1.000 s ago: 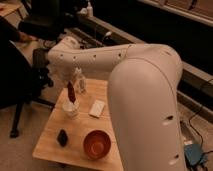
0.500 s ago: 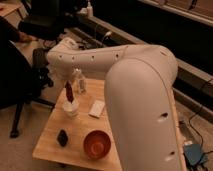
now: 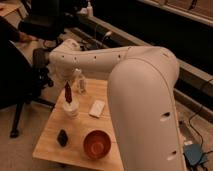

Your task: Place the pepper in the ceramic cup

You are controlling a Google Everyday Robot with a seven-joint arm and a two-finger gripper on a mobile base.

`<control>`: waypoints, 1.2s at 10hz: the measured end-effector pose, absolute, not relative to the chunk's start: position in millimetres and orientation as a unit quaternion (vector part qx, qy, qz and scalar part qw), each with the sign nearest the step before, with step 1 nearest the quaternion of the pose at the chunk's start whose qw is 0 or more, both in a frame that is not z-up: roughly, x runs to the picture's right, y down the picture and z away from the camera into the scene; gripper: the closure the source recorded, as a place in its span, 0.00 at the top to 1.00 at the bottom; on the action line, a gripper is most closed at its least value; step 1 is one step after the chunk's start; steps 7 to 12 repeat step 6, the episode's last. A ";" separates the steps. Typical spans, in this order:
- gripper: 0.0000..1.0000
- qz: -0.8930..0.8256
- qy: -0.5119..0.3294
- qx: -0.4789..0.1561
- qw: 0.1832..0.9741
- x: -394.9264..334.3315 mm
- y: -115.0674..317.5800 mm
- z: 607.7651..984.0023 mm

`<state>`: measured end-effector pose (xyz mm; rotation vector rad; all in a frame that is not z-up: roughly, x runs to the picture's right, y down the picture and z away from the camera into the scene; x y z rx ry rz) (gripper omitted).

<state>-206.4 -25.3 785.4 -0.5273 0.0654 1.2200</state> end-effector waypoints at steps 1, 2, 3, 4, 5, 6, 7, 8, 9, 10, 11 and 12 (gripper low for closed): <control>0.80 0.565 0.032 -0.245 0.787 -204.7 -24.7 785.7; 0.80 0.565 0.033 -0.245 0.787 -203.0 -24.9 785.8; 0.80 0.566 0.031 -0.244 0.787 -201.3 -26.7 785.1; 0.80 0.569 0.030 -0.240 0.786 -198.0 -29.3 784.8; 0.80 0.572 0.028 -0.237 0.785 -195.3 -31.4 784.5; 0.80 0.574 0.025 -0.233 0.785 -191.9 -33.7 783.9; 0.80 0.574 0.025 -0.233 0.785 -191.9 -33.7 783.9; 0.80 0.574 0.025 -0.233 0.785 -191.9 -33.7 783.9; 0.80 0.574 0.025 -0.233 0.785 -191.9 -33.7 783.9; 0.80 0.574 0.025 -0.233 0.785 -191.9 -33.7 783.9; 0.80 0.574 0.025 -0.233 0.785 -191.9 -33.7 783.9; 0.80 0.574 0.025 -0.233 0.785 -191.9 -33.7 783.9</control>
